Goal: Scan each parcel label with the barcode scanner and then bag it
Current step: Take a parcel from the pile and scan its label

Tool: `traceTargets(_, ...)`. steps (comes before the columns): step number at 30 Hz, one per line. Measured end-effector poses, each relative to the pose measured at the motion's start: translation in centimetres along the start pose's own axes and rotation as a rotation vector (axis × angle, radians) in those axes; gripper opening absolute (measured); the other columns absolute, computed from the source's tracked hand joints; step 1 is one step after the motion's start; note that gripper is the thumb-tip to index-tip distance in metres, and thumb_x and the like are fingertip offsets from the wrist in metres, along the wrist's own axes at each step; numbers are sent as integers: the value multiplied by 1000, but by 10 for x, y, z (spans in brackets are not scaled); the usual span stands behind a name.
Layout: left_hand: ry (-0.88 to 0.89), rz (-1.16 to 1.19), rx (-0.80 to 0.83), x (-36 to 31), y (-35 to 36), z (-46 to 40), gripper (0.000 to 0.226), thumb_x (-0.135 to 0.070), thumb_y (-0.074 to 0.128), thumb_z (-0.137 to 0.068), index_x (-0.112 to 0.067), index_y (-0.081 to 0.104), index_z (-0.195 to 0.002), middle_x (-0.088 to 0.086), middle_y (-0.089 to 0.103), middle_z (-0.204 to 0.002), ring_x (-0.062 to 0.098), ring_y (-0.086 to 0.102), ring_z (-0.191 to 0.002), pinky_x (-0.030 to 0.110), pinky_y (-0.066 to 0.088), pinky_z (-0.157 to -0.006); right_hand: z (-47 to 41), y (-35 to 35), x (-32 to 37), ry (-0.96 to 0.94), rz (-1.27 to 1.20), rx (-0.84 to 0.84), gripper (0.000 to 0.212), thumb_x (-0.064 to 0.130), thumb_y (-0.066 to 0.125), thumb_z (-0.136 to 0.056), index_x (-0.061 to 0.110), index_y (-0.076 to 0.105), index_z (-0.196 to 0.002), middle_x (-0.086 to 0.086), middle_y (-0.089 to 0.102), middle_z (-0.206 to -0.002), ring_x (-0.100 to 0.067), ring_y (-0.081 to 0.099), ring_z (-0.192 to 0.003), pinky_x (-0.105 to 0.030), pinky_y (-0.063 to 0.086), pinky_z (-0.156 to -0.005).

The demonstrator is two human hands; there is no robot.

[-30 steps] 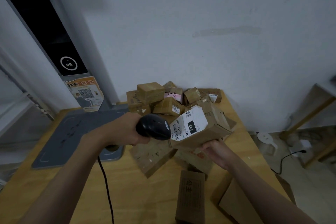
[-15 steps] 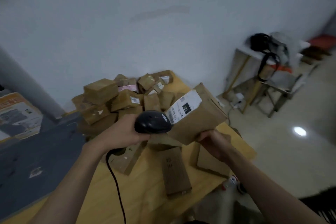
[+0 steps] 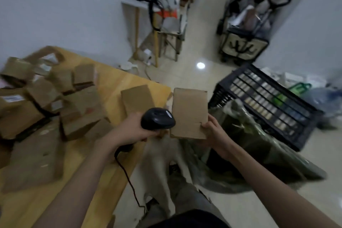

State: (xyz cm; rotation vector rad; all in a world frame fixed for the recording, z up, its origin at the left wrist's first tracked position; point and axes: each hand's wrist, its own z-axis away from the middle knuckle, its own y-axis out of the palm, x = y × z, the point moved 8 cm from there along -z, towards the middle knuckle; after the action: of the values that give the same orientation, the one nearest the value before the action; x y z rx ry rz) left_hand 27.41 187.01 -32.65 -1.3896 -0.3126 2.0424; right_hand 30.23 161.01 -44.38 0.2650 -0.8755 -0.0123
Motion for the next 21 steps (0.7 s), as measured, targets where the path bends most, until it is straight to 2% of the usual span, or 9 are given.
traceTargets(2, 11, -25, 59, -10, 33, -17, 18, -20, 78, -82, -13, 69, -95, 8, 71, -71, 15, 67, -59, 24, 51, -55, 18, -45, -11, -18, 91, -161, 55, 23, 72, -89, 32, 44, -135, -8, 55, -128, -26, 62, -112, -46, 61, -68)
traceTargets(4, 9, -68, 111, -18, 64, -32, 18, -20, 77, -83, -10, 70, -95, 13, 73, -75, 19, 69, -62, 28, 53, -59, 32, -82, -21, -51, 236, -238, 53, 25, 77, -86, 31, 45, -127, -5, 54, -124, -24, 62, -110, -46, 63, -71)
traceTargets(7, 8, -85, 171, -28, 107, -53, 19, -21, 77, -83, -11, 71, -98, 13, 73, -78, 20, 70, -65, 36, 58, -66, 40, -124, -34, -122, 575, -303, 51, 32, 81, -81, 33, 44, -116, 3, 52, -121, -19, 57, -109, -40, 62, -72)
traceTargets(9, -3, -86, 184, -30, 129, -68, 20, -22, 77, -83, -9, 71, -97, 13, 73, -77, 23, 71, -66, 43, 59, -68, 40, -152, -45, -114, 834, -385, 53, 41, 81, -74, 39, 41, -108, 5, 49, -121, -16, 54, -107, -43, 59, -77)
traceTargets(11, -21, -88, 192, -31, 150, -81, 17, -21, 76, -82, -9, 70, -93, 11, 73, -74, 21, 71, -65, 45, 59, -67, 38, -179, -59, -47, 989, -477, 56, 46, 81, -71, 43, 38, -107, 4, 45, -121, -18, 51, -107, -45, 59, -77)
traceTargets(14, -77, -77, 191, -32, 179, -98, 18, -20, 75, -83, -6, 69, -94, 11, 72, -74, 21, 70, -65, 42, 58, -65, 31, -209, -74, 30, 1130, -534, 62, 44, 82, -74, 39, 38, -117, -3, 42, -128, -25, 48, -116, -46, 59, -79)
traceTargets(17, -122, -81, 184, -29, 205, -113, 14, -18, 77, -82, -8, 68, -87, 6, 70, -69, 15, 69, -61, 28, 53, -55, 17, -228, -89, 102, 1235, -517, 67, 41, 78, -80, 29, 37, -131, -11, 40, -134, -32, 44, -123, -47, 57, -84)
traceTargets(21, -164, -76, 207, -14, 235, -129, 14, -17, 78, -79, -10, 67, -81, 9, 70, -65, 24, 70, -63, 40, 56, -61, -7, -247, -107, 198, 1278, -476, 70, 43, 70, -87, 28, 35, -145, -14, 39, -140, -36, 39, -130, -46, 52, -91)
